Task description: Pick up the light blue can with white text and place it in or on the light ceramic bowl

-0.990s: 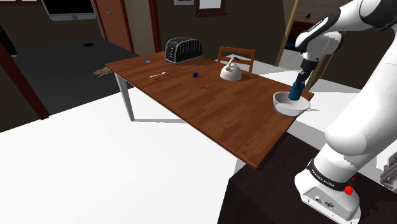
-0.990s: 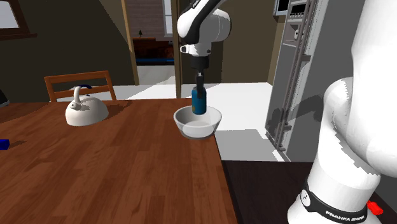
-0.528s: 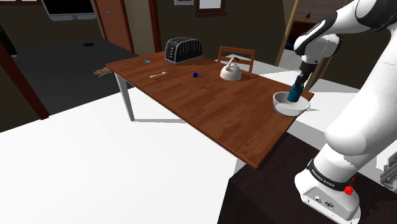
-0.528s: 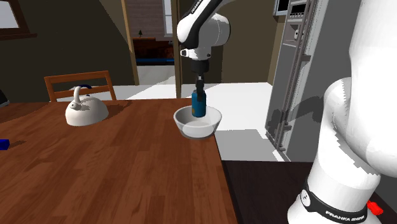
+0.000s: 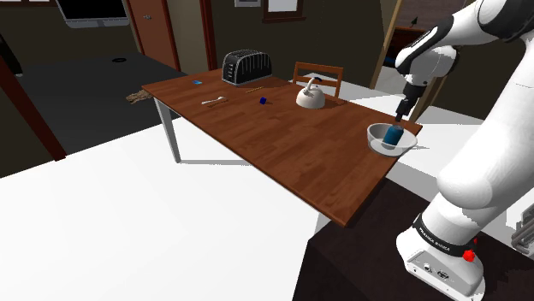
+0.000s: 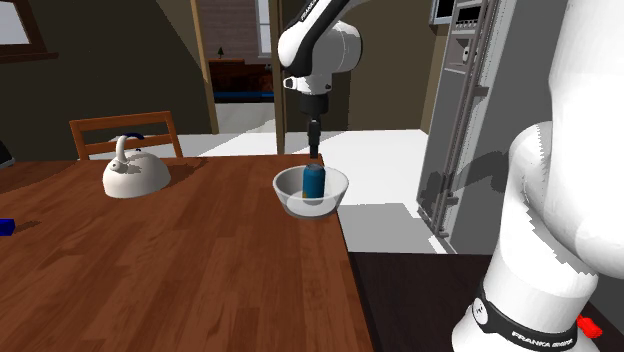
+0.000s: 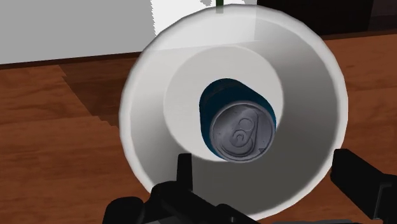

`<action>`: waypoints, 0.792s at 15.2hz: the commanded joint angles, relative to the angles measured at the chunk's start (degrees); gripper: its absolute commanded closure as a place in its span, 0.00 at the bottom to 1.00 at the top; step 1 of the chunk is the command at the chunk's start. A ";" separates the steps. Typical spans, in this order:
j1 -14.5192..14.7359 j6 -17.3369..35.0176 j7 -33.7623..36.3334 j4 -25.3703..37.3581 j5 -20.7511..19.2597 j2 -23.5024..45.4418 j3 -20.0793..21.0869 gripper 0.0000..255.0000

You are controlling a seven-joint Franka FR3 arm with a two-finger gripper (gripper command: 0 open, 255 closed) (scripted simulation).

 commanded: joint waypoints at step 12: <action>0.55 -6.92 2.54 3.39 -3.56 -4.50 -0.18 0.00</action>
